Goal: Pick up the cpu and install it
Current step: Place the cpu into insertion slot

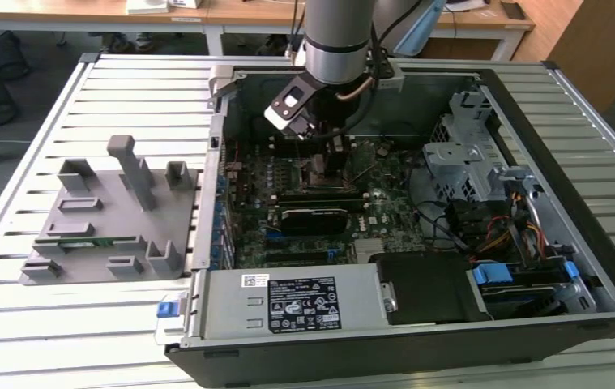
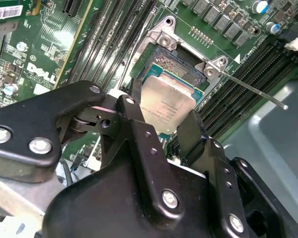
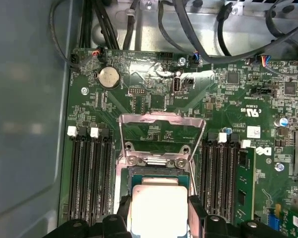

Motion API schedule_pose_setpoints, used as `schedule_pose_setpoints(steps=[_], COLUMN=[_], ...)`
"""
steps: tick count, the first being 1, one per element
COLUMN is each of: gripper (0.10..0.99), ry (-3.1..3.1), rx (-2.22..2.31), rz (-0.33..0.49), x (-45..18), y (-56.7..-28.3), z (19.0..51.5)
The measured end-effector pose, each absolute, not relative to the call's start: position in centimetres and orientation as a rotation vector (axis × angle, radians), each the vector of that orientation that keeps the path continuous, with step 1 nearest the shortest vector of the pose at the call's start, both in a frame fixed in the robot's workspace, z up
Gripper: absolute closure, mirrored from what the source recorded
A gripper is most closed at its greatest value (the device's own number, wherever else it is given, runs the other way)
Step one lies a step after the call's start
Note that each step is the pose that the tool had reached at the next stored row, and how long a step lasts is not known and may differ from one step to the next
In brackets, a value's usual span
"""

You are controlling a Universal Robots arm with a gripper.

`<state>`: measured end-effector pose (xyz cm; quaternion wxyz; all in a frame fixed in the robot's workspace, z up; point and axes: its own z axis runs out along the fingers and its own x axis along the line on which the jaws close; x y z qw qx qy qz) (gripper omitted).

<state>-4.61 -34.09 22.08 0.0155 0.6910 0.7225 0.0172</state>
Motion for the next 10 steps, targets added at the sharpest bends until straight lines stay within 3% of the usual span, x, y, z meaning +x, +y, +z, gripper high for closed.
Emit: schedule_pose_setpoints(steps=[10], gripper=[0.553], ry=[2.247], rx=[2.150], rz=[0.053], x=[-4.6], y=[-34.1], z=[20.8])
